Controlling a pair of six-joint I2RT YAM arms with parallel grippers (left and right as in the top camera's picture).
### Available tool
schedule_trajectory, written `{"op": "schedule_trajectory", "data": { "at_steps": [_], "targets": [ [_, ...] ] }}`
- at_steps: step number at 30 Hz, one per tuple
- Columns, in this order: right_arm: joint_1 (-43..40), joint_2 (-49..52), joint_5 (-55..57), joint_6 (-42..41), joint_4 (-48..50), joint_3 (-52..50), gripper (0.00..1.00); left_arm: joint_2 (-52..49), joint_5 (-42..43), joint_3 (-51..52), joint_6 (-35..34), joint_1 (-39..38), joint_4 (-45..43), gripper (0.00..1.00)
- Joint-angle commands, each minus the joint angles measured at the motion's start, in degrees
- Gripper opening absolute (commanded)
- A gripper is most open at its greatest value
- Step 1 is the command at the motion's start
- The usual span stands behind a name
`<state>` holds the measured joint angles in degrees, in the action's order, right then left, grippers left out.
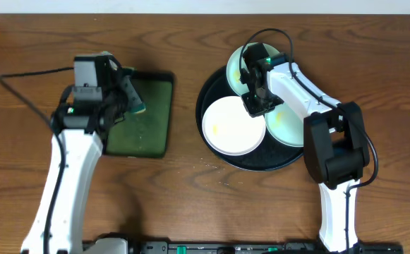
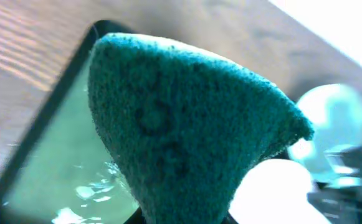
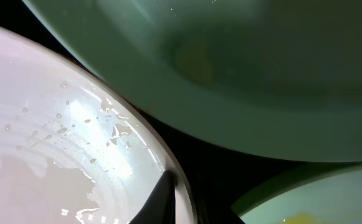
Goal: Clean dirty plates on tray and stack at the side
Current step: 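Move the held sponge with the left gripper onto the pink plate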
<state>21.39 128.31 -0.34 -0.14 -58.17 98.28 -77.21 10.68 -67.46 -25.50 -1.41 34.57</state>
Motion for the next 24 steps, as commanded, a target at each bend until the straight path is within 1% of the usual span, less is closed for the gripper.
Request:
{"op": "schedule_trajectory", "data": {
  "at_steps": [1,3,6,8,12,17,19,21,24],
  "targets": [
    [0.4,1.2,-3.2,0.0,1.1,-0.6,0.09,-0.5,4.3,-0.9,-8.7,-4.3,-0.5,0.08],
    [0.4,1.2,-3.2,-0.1,1.1,-0.6,0.10,-2.4,4.3,-0.5,-10.0,-7.3,-0.5,0.08],
    [0.4,1.2,-4.2,-0.2,1.2,-0.6,0.10,-7.3,4.3,-0.4,-10.4,-12.5,-1.6,0.07],
    [0.3,1.2,-4.7,-0.2,1.2,-0.6,0.10,-11.2,4.3,-0.4,-11.1,-15.9,-3.9,0.08],
    [0.4,1.2,-4.7,-0.2,1.2,-0.6,0.10,-18.8,4.3,-0.4,-15.5,-21.9,-9.8,0.08],
    [0.3,1.2,-4.6,-0.2,1.2,-0.6,0.11,-26.0,4.2,-0.4,-15.8,-28.3,-16.1,0.08],
    [0.3,1.2,-4.7,-0.2,1.1,-0.6,0.10,-27.6,2.3,-0.4,-15.8,-30.3,-17.4,0.08],
    [0.3,1.2,-4.7,0.0,0.9,-0.6,0.10,-28.5,-2.2,-0.4,-16.0,-31.8,-17.6,0.08],
    [0.3,1.2,-4.7,0.0,0.8,-0.6,0.11,-29.6,-7.5,-0.4,-18.6,-33.2,-17.6,0.08]
  ]
}}
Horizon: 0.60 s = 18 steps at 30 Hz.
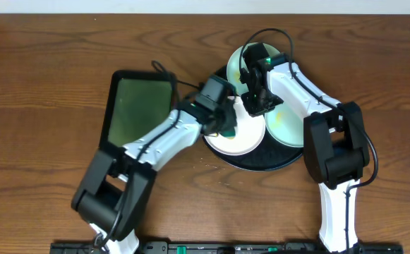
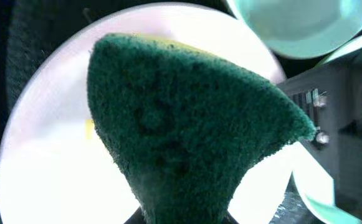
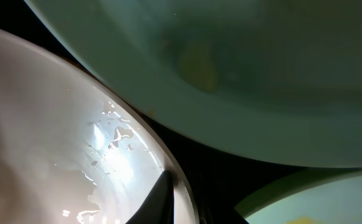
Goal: Clean dirty plates on tray and stack at the side
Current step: 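Move the held sponge with the left gripper onto the pink plate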
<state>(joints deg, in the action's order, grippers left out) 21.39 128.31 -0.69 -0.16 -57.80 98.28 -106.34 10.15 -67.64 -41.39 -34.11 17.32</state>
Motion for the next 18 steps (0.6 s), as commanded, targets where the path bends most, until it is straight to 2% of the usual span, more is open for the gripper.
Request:
{"op": "schedule_trajectory", "data": {
  "at_steps": [1,2,3,4,7,12,13,15,18],
  "targets": [
    [0.3,1.2,-4.3,0.0,0.5,-0.6,0.11,-0.8,-8.0,-0.2,-3.5,-1.1,-0.9,0.09],
    [0.3,1.2,-4.3,0.0,0.5,-0.6,0.12,-1.0,-8.1,-0.2,-3.5,-1.4,-1.3,0.14],
    [0.3,1.2,-4.3,0.0,0.6,-0.6,0.12,-1.2,-8.2,-0.2,-3.5,-1.8,-2.0,0.24],
    [0.3,1.2,-4.3,0.0,0.6,-0.6,0.12,-1.4,-8.2,-0.2,-3.5,-2.2,-2.6,0.28],
    [0.3,1.2,-4.3,0.0,0.3,-0.6,0.13,-1.4,-8.3,-0.2,-3.5,-2.9,-3.3,0.28],
    [0.3,1.2,-4.3,0.0,0.2,-0.9,0.15,-1.4,-8.3,-0.2,-3.2,-2.8,-3.3,0.34],
    [0.3,1.2,-4.3,0.0,0.3,-1.0,0.15,-1.4,-8.3,-0.2,-3.3,-2.8,-3.2,0.41],
    [0.3,1.2,-4.3,0.1,0.4,-1.5,0.16,-1.4,-8.3,-0.2,-3.3,-2.8,-3.0,0.49],
    [0.3,1.2,-4.3,0.1,1.4,-2.8,0.17,-1.4,-8.3,-0.2,-3.3,-2.8,-2.7,0.50]
  ]
}}
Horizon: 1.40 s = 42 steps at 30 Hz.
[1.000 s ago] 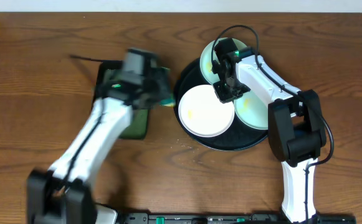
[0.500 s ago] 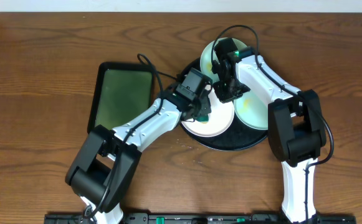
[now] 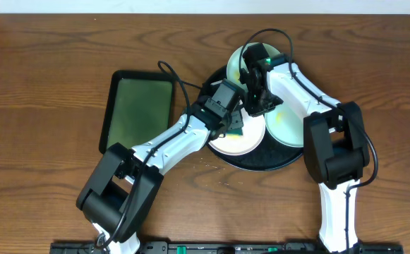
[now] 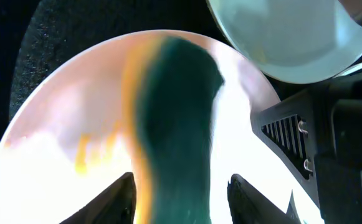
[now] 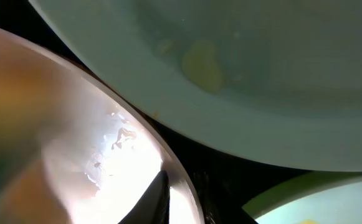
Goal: Clean dirty plates on tray and stack at the side
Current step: 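Move the held sponge with the left gripper onto the pink plate, then scrub the pink plate surface with the sponge in the left gripper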
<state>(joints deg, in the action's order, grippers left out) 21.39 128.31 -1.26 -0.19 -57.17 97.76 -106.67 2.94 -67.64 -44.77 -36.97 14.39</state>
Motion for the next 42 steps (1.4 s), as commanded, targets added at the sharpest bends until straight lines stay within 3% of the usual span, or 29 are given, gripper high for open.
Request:
{"op": "schedule_trajectory", "data": {
  "at_steps": [1,12,18,27,31,33,37,42],
  "targets": [
    [0.3,1.2,-3.7,0.1,1.2,-2.9,0.18,-1.0,-1.1,-0.2,0.1,0.1,0.3,0.52],
    [0.3,1.2,-3.7,0.0,3.6,-5.7,0.17,-1.0,-1.2,-0.3,1.7,0.1,0.5,0.52],
    [0.3,1.2,-3.8,0.0,3.6,-5.7,0.16,-1.0,-5.4,-0.3,3.0,0.1,0.5,0.52],
    [0.3,1.2,-6.6,0.0,3.7,-5.7,0.16,-4.0,-6.6,-0.2,2.9,0.1,-0.7,0.43],
    [0.3,1.2,-6.5,0.1,4.1,-5.7,0.16,-5.9,-6.6,-0.2,2.9,0.0,-0.8,0.33],
    [0.3,1.2,-6.5,0.1,4.3,-5.7,0.17,-6.3,-6.6,-0.3,2.9,0.0,-0.8,0.32],
    [0.3,1.2,-6.6,0.1,4.8,-5.7,0.17,-6.3,-6.6,-0.3,2.9,0.0,-0.8,0.08],
    [0.3,1.2,-6.5,0.1,4.9,-5.7,0.18,-6.0,-7.0,-0.3,3.2,0.1,0.2,0.08]
  ]
}}
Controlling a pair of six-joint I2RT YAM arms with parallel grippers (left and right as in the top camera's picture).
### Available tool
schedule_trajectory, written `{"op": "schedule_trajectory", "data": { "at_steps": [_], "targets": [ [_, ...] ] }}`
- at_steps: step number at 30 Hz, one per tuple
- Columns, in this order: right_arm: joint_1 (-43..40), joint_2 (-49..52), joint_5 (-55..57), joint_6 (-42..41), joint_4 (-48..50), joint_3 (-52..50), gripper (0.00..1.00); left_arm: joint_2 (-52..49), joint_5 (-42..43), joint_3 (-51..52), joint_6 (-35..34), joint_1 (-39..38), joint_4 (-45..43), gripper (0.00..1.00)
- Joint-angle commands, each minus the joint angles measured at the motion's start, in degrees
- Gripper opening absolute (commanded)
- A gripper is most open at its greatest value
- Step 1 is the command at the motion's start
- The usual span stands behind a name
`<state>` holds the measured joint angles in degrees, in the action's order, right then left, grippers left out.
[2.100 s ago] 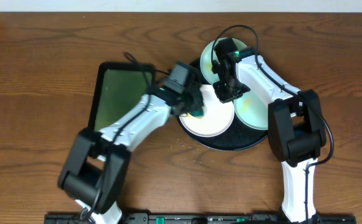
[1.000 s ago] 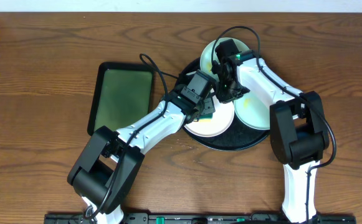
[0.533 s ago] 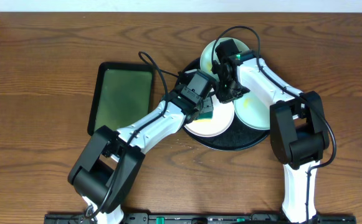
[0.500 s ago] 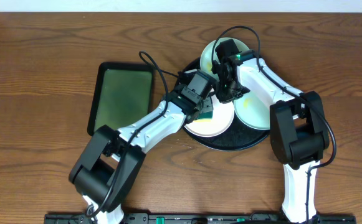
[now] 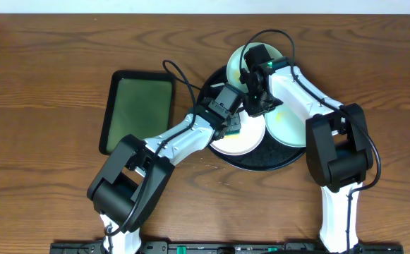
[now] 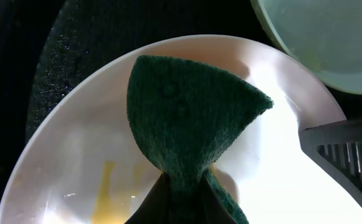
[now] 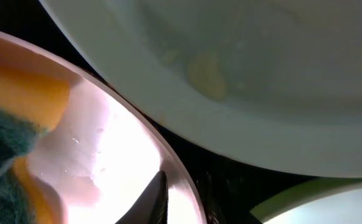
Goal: Clean dirty plates on tray and stack at the side
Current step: 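Scrub the pink plate surface with the sponge in the left gripper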
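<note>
A white plate (image 5: 233, 137) lies on the round black tray (image 5: 279, 161), and a yellow smear (image 6: 106, 186) shows on it. My left gripper (image 5: 231, 121) is shut on a green sponge (image 6: 193, 124) with a yellow back (image 7: 34, 93). The sponge is pressed onto the plate. My right gripper (image 5: 255, 104) is shut on the white plate's rim (image 7: 181, 180), one finger (image 7: 157, 199) lying on the plate's face. Two pale green plates share the tray, one at the back (image 5: 254, 56) with a yellow spot (image 7: 207, 76) and one at the right (image 5: 287, 127).
A dark green rectangular tray (image 5: 137, 109) lies on the wooden table (image 5: 42, 77) left of the round tray. My two arms meet over the white plate, and cables loop above the back plate.
The sponge was a blur across the plate's middle. It is now sharp and still, pressed nearer my right gripper, and it shows in the right wrist view. The right gripper has not moved.
My left gripper first held the sponge over the green rectangular tray. It then held it above the white plate, then blurred across the plate's face, and now rests it beside a yellow smear. My right gripper stayed shut on the plate's rim throughout.
</note>
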<state>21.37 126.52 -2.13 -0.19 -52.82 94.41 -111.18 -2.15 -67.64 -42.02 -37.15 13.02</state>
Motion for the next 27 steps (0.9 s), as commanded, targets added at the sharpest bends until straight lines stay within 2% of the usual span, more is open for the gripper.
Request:
{"op": "schedule_trajectory", "data": {
  "at_steps": [1,4,10,15,18,23,25,27],
  "targets": [
    [0.2,3.0,-5.6,0.1,0.5,-2.3,0.18,-1.4,-2.6,-0.3,0.4,0.3,2.3,0.08],
    [0.0,3.0,-5.6,0.1,0.3,-2.3,0.17,-1.0,-7.4,-0.3,0.4,0.6,5.8,0.07],
    [0.0,3.0,-5.4,0.3,0.3,-2.3,0.14,1.6,-22.2,-0.4,0.4,0.6,13.2,0.07],
    [-0.3,3.0,-5.4,0.3,0.0,-2.3,0.13,5.0,-23.8,-0.4,0.4,0.6,12.1,0.07],
    [-0.3,3.0,-5.4,0.3,-0.3,-2.3,0.13,5.7,-19.9,-0.4,0.4,0.5,9.8,0.07],
    [-0.3,3.0,-5.4,0.3,-0.2,-2.3,0.13,4.6,0.3,-0.3,-0.2,0.4,2.2,0.07],
    [-0.3,3.0,-5.4,0.3,-0.2,-2.3,0.13,3.7,5.3,-0.3,-3.3,0.4,0.4,0.07],
    [-0.3,3.0,-5.4,0.3,-0.2,-2.3,0.14,2.8,6.9,-0.3,-6.6,0.4,0.3,0.08]
  ]
}}
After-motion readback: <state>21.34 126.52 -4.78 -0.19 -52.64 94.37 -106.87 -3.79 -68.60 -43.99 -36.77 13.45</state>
